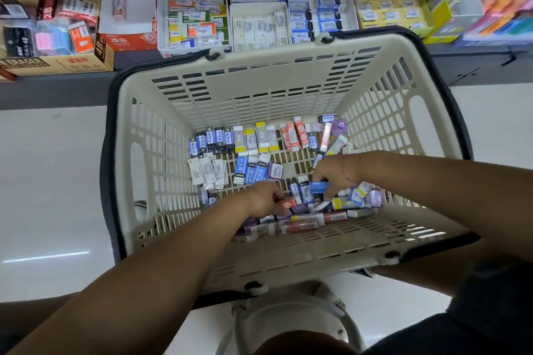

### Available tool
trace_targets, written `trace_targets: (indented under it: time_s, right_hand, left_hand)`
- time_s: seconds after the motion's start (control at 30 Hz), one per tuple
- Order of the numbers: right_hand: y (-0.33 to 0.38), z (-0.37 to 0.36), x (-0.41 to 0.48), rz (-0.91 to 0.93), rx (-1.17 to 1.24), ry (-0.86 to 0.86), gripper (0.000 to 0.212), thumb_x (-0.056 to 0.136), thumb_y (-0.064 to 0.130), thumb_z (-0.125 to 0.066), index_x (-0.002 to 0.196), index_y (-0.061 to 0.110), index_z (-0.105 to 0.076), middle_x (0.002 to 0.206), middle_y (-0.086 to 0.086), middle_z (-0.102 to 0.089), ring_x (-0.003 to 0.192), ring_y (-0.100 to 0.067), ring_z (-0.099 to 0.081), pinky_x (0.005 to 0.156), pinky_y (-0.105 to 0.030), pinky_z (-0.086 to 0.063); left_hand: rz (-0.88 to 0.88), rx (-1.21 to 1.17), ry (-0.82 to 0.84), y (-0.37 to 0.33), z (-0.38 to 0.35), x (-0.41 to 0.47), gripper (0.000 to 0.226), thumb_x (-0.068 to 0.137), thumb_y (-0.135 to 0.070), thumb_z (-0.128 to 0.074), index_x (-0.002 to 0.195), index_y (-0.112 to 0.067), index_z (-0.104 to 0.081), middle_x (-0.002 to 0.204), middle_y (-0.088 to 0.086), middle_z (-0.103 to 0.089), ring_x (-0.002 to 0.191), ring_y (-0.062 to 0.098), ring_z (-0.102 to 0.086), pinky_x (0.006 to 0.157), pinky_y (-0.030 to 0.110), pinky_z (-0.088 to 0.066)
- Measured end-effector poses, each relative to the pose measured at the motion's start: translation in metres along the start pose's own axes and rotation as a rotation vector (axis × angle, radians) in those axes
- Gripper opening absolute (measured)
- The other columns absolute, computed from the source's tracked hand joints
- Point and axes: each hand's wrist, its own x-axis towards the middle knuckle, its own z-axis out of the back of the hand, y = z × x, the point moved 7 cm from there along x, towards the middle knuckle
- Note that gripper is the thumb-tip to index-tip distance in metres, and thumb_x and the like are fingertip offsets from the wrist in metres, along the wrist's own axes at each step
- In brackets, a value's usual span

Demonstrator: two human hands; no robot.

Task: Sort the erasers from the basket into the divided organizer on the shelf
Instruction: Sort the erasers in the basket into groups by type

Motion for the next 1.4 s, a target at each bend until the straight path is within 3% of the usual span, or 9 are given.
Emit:
trace_targets:
  time_s: [0.2, 0.37, 0.47, 0.77, 0.87, 1.0, 1.17, 1.3, 1.4]
  right_hand:
    - [-0.008, 0.032, -0.006, 0.013, 0.318, -0.178, 0.030, 0.083, 0.028, -0.073, 0.073, 0.004, -0.057, 0.063, -0.001, -0.044, 0.056, -0.014, -0.044, 0.060, -0.024, -0.040]
    - [-0.018, 0.055, -0.013, 0.028, 1.186, -0.257, 0.051, 0.076, 0.021, -0.076, 0.115, -0.005, -0.057, 0.126, -0.011, -0.055, 0.105, -0.018, -0.061, 0.077, -0.026, -0.057]
    - [-0.005, 0.062, -0.013, 0.080, 1.423, -0.300, 0.011, 0.084, 0.008, -0.066, 0.092, 0.004, -0.060, 0.103, -0.020, -0.059, 0.099, -0.022, -0.063, 0.086, -0.034, -0.056]
    - [0.085, 0.072, 0.033, 0.043, 1.534, -0.429, 0.019, 0.083, 0.004, -0.070, 0.095, -0.001, -0.056, 0.076, -0.013, -0.063, 0.055, -0.015, -0.062, 0.052, -0.024, -0.057]
    - [0.112, 0.078, 0.050, -0.001, 1.519, -0.491, 0.037, 0.081, 0.008, -0.074, 0.110, 0.008, -0.050, 0.068, -0.010, -0.059, 0.044, -0.012, -0.054, 0.046, -0.021, -0.047]
    - [0.148, 0.086, 0.059, 0.043, 1.509, -0.511, 0.022, 0.083, 0.006, -0.072, 0.074, 0.010, -0.052, 0.060, -0.009, -0.052, 0.030, -0.005, -0.045, 0.036, -0.016, -0.041]
    - [0.162, 0.099, 0.058, 0.084, 1.321, -0.577, 0.017, 0.085, 0.006, -0.067, 0.071, 0.010, -0.059, 0.064, -0.012, -0.059, 0.052, -0.021, -0.058, 0.061, -0.038, -0.056]
    - [0.143, 0.099, 0.044, 0.094, 1.350, -0.593, 0.012, 0.092, 0.005, -0.055, 0.081, 0.009, -0.056, 0.067, -0.011, -0.058, 0.055, -0.018, -0.054, 0.054, -0.027, -0.048]
    - [0.105, 0.092, 0.028, -0.010, 1.199, -0.672, 0.012, 0.089, 0.015, -0.066, 0.094, 0.004, -0.065, 0.085, -0.005, -0.063, 0.077, -0.019, -0.058, 0.077, -0.030, -0.046]
  left_hand:
    - [-0.005, -0.286, -0.073, 0.000, 0.019, -0.010, 0.041, 0.089, -0.025, -0.066, 0.127, -0.010, -0.058, 0.131, 0.006, -0.058, 0.119, 0.020, -0.054, 0.098, 0.029, -0.039]
    - [0.041, -0.699, -0.204, 0.004, 0.043, -0.017, 0.040, 0.097, -0.019, -0.055, 0.133, -0.003, -0.051, 0.114, 0.009, -0.063, 0.089, 0.015, -0.066, 0.081, 0.022, -0.054]
    - [0.105, -0.958, -0.337, 0.015, 0.058, -0.028, 0.038, 0.099, -0.013, -0.050, 0.134, 0.002, -0.046, 0.106, 0.011, -0.061, 0.093, 0.023, -0.065, 0.081, 0.028, -0.056]
    - [0.253, -1.414, -0.802, 0.081, 0.089, -0.073, 0.004, 0.096, 0.003, -0.050, 0.092, 0.003, -0.049, 0.084, 0.019, -0.055, 0.067, 0.022, -0.058, 0.058, 0.025, -0.056]
    - [0.244, -1.458, -0.862, 0.084, 0.085, -0.078, 0.021, 0.097, 0.003, -0.047, 0.077, -0.004, -0.044, 0.079, 0.017, -0.054, 0.066, 0.022, -0.057, 0.055, 0.025, -0.056]
    - [0.265, -1.433, -0.848, 0.081, 0.080, -0.079, 0.016, 0.098, -0.001, -0.046, 0.082, -0.004, -0.044, 0.075, 0.015, -0.056, 0.048, 0.017, -0.061, 0.044, 0.022, -0.053]
    - [0.239, -1.434, -0.844, 0.077, 0.082, -0.077, 0.020, 0.099, -0.003, -0.047, 0.079, -0.006, -0.045, 0.074, 0.015, -0.057, 0.055, 0.018, -0.059, 0.045, 0.020, -0.052]
    - [0.237, -1.438, -0.837, 0.076, 0.083, -0.076, 0.012, 0.099, -0.004, -0.047, 0.088, -0.001, -0.048, 0.075, 0.013, -0.058, 0.052, 0.016, -0.059, 0.045, 0.019, -0.052]
    - [0.248, -1.410, -0.825, 0.077, 0.083, -0.073, 0.011, 0.099, -0.006, -0.048, 0.089, -0.001, -0.048, 0.077, 0.013, -0.056, 0.061, 0.018, -0.057, 0.046, 0.019, -0.052]
